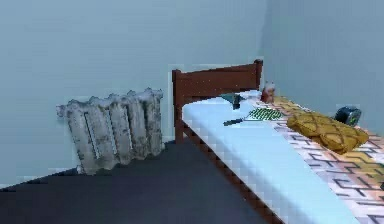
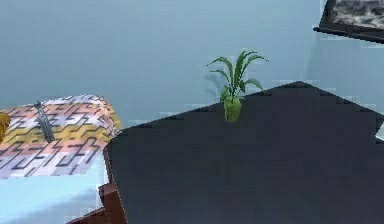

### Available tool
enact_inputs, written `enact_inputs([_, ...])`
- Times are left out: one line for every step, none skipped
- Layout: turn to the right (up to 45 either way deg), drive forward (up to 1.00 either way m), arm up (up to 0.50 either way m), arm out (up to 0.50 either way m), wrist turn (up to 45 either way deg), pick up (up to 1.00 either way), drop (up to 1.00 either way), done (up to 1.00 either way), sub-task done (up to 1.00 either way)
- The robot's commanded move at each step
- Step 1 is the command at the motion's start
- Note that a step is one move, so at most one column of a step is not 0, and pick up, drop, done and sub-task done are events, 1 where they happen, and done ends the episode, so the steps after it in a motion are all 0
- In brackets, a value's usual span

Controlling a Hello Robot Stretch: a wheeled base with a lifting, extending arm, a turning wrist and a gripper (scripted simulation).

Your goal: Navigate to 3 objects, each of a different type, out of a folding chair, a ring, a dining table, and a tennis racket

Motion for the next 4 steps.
enact_inputs([0.0, 0.7, 0.0, 0.0, 0.0, 0.0, 0.0, 0.0, 0.0])
enact_inputs([27.0, 0.0, 0.0, 0.0, 0.0, 0.0, 0.0, 0.0, 0.0])
enact_inputs([0.0, 0.0, 0.0, 0.0, 0.0, 0.0, 0.0, 0.0, 1.0])
enact_inputs([45.0, 0.0, 0.0, 0.0, 0.0, 0.0, 0.0, 0.0, 0.0])
